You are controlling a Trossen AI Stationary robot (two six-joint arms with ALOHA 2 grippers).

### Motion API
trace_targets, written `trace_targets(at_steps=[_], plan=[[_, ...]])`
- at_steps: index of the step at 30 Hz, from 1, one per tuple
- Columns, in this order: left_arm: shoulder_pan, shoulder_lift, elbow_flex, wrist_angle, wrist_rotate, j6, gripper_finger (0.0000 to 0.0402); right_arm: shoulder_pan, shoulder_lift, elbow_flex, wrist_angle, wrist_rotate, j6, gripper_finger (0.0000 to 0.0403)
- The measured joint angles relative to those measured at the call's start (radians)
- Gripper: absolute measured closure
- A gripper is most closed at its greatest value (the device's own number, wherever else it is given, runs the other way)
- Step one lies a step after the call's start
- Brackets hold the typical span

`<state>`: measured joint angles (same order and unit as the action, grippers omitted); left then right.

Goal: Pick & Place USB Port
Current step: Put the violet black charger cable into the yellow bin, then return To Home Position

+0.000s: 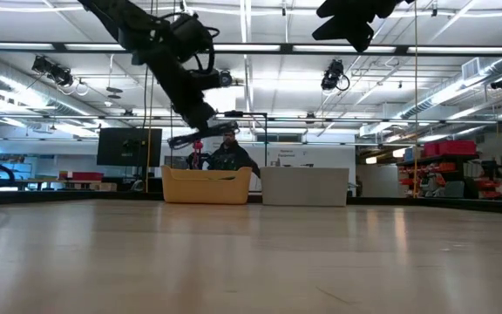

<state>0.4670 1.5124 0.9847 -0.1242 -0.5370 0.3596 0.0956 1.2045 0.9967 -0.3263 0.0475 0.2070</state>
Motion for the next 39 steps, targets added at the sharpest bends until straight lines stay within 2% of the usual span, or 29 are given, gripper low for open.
trace_targets(at_steps=[6, 10, 12, 18, 24, 28, 33, 37, 39], plan=[[0.007, 0.109, -0.005, 0.032, 0.024, 0.023, 0.04, 0.0, 0.0, 0.0, 0.005, 0.0, -0.003, 0.0211], [0.014, 0.161, -0.006, 0.047, -0.041, 0.029, 0.0398, 0.0, 0.0, 0.0, 0.005, 0.008, -0.005, 0.0211], [0.02, 0.175, -0.006, 0.062, -0.037, 0.019, 0.0397, 0.0, 0.0, 0.0, 0.005, 0.014, -0.005, 0.0211], [0.037, 0.183, -0.006, 0.075, 0.01, -0.005, 0.0395, 0.0, 0.0, 0.0, 0.005, 0.016, -0.009, 0.0211], [0.043, 0.183, -0.005, 0.079, 0.003, -0.007, 0.0349, 0.0, 0.0, 0.0, 0.004, 0.016, -0.009, 0.0211], [0.042, 0.183, -0.005, 0.079, 0.004, -0.008, 0.0331, 0.0, 0.0, 0.0, 0.004, 0.016, -0.01, 0.0211], [0.039, 0.183, -0.005, 0.088, 0.01, -0.013, 0.0326, 0.0, 0.0, 0.0, 0.004, 0.016, -0.01, 0.0211], [0.026, 0.163, -0.005, 0.14, 0.018, -0.097, 0.0328, 0.0, 0.0, 0.0, 0.003, 0.016, -0.027, 0.0211], [0.015, 0.13, -0.004, 0.167, 0.065, -0.117, 0.0328, 0.0, 0.0, 0.0, 0.002, 0.02, -0.055, 0.0211]])
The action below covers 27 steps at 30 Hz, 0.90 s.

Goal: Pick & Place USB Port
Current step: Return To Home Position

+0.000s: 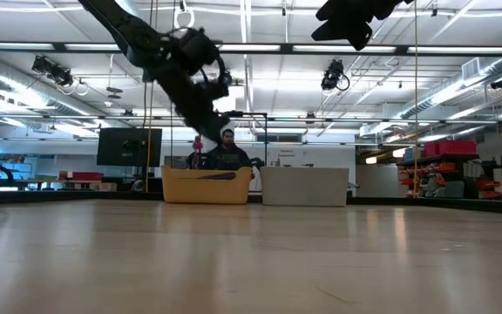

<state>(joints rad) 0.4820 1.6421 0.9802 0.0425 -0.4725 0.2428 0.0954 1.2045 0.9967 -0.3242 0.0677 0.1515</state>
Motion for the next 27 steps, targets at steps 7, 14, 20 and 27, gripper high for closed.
trace_targets(at_steps=[7, 14, 20, 27], plan=[[-0.076, -0.177, 0.0, -0.059, 0.16, -0.008, 0.0328, 0.0, 0.0, 0.0, -0.131, 0.299, -0.047, 0.0211], [-0.112, -0.358, -0.094, -0.118, 0.397, -0.041, 0.0328, -0.009, -0.074, -0.003, -0.277, 0.407, -0.041, 0.0211], [-0.154, -0.555, -0.307, -0.063, 0.408, -0.104, 0.0332, -0.009, -0.307, -0.123, -0.25, 0.452, -0.006, 0.0211], [-0.295, -0.755, -0.543, 0.21, 0.425, -0.133, 0.0351, -0.009, -0.628, -0.439, -0.014, 0.387, -0.01, 0.0211]])
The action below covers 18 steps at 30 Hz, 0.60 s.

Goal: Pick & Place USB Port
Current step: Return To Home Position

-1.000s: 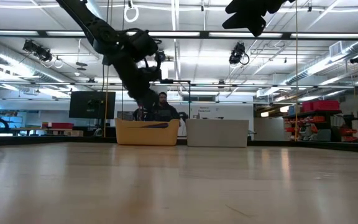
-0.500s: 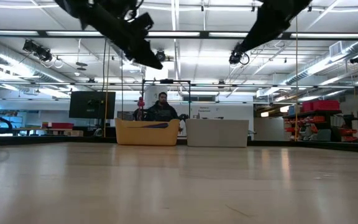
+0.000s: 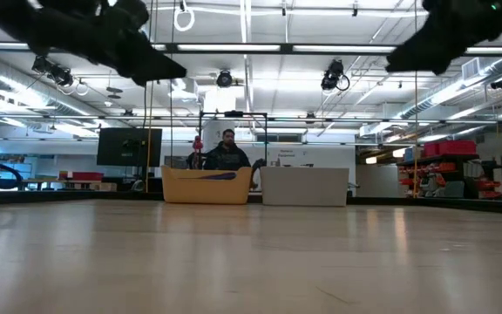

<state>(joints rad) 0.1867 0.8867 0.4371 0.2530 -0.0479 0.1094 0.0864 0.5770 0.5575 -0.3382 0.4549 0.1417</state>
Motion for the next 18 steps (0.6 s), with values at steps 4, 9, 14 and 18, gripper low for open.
trace_targets(at_steps=[4, 9, 14, 18], plan=[[-0.041, -0.097, -0.088, 0.066, -0.004, -0.051, 0.0357, -0.001, -0.17, -0.14, 0.082, -0.019, 0.004, 0.0211], [-0.092, -0.187, -0.185, 0.208, -0.011, -0.049, 0.0358, 0.0, -0.344, -0.253, 0.21, -0.049, -0.068, 0.0211], [-0.115, -0.252, -0.294, 0.335, -0.022, -0.075, 0.0358, -0.001, -0.479, -0.328, 0.265, -0.159, -0.124, 0.0211], [-0.123, -0.282, -0.353, 0.388, -0.017, -0.104, 0.0358, 0.0, -0.546, -0.359, 0.296, -0.223, -0.124, 0.0211]])
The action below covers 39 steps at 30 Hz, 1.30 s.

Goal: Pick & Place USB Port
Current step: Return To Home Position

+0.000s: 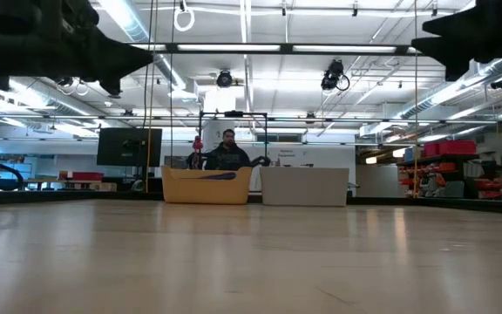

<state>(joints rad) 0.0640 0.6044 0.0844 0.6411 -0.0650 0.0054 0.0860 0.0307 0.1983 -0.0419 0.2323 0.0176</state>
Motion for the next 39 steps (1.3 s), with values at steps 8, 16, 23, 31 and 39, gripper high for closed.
trace_targets(at_steps=[8, 16, 23, 31, 39], plan=[[-0.022, -0.047, -0.07, 0.132, 0.021, -0.001, 0.0358, 0.0, -0.031, -0.171, 0.212, 0.093, 0.002, 0.0211], [-0.058, -0.055, -0.075, 0.036, 0.086, -0.018, 0.0358, 0.0, -0.026, -0.182, 0.125, -0.026, 0.024, 0.0211], [-0.075, -0.055, -0.076, -0.057, 0.102, -0.021, 0.0358, 0.0, -0.003, -0.181, 0.068, -0.094, 0.065, 0.0211], [-0.075, -0.055, -0.076, -0.221, 0.096, -0.021, 0.0358, 0.0, 0.071, -0.181, 0.055, -0.167, 0.053, 0.0211], [-0.073, -0.185, -0.076, -0.191, 0.033, 0.039, 0.0367, 0.0, 0.098, -0.181, 0.056, -0.172, 0.049, 0.0211]])
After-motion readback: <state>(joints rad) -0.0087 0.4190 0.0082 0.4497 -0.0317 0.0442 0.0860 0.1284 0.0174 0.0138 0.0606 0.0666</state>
